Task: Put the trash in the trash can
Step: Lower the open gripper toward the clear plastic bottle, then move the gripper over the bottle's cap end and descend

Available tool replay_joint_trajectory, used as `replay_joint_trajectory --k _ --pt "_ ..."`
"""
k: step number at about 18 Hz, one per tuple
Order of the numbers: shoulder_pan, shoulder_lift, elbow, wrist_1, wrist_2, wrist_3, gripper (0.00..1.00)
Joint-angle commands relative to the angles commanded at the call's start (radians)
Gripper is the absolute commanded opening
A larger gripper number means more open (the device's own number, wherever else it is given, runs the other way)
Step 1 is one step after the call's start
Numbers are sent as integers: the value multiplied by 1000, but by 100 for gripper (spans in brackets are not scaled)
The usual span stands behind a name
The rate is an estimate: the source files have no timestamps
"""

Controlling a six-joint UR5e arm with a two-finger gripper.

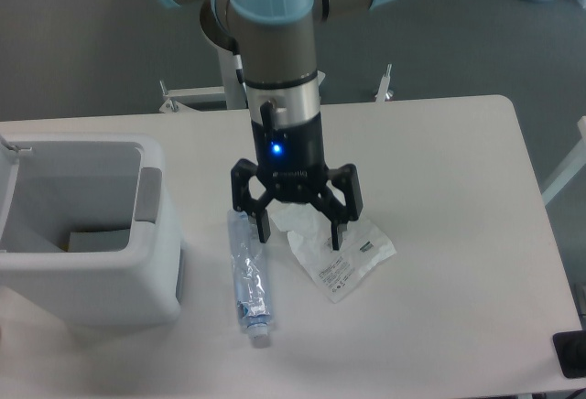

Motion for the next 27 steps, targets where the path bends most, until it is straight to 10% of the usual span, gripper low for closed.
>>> replay_joint_trajectory --k 11,27 --pt "-31 -227 138 -14 -72 -209 100" --pt "-51 -339 78 -26 -57 -249 100"
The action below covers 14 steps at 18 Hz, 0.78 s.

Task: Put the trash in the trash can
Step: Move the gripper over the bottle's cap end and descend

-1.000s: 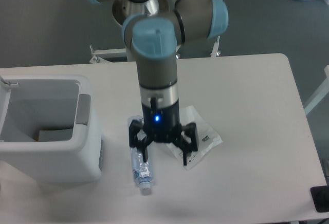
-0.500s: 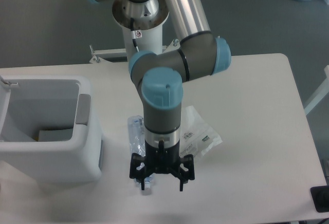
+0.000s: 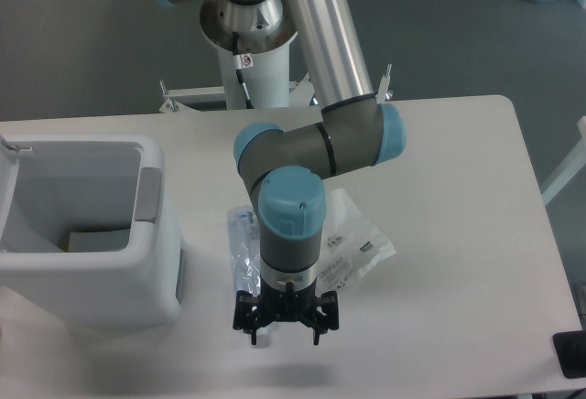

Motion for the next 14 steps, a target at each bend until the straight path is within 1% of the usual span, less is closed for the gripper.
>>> replay_joint_trajectory --k 10,14 --pt "-18 -57 18 8 12 -21 100" --pt "-40 -74 17 8 48 -21 100"
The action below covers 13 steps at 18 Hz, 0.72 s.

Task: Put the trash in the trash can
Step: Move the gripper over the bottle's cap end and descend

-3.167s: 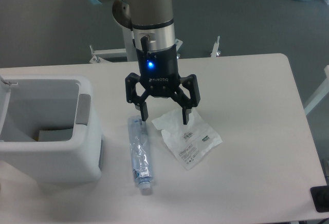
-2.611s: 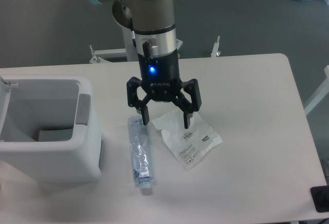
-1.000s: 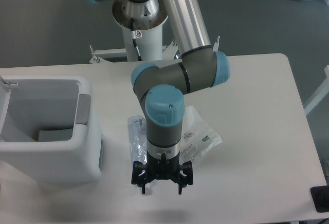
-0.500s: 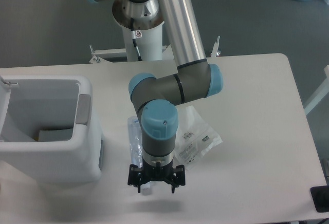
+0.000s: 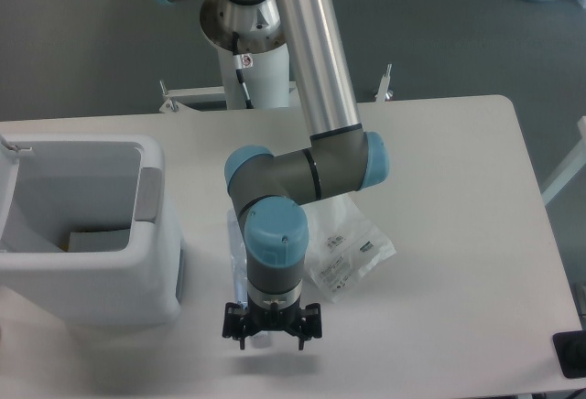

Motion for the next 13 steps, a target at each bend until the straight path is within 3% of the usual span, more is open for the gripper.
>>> replay_joint_trajectory --k 13 --pt "-35 -11 -23 20 48 2 100"
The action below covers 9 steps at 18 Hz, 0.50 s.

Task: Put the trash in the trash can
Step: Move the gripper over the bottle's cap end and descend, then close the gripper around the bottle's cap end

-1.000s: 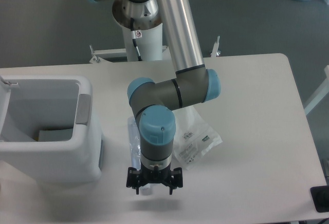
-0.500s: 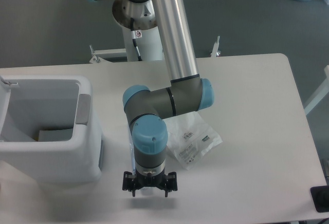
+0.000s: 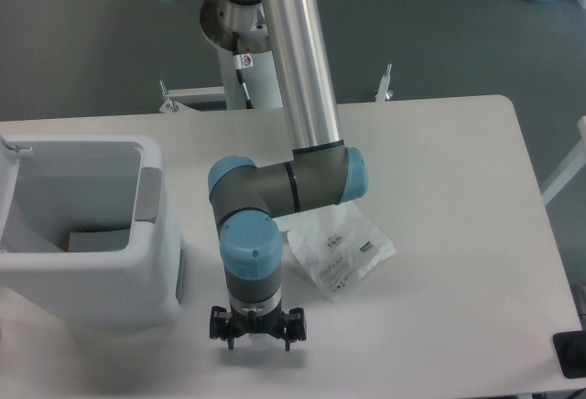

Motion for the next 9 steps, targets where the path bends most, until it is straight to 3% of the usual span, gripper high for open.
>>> replay_joint_trajectory --k 9 --pt "-2 8 -12 0 0 -5 100"
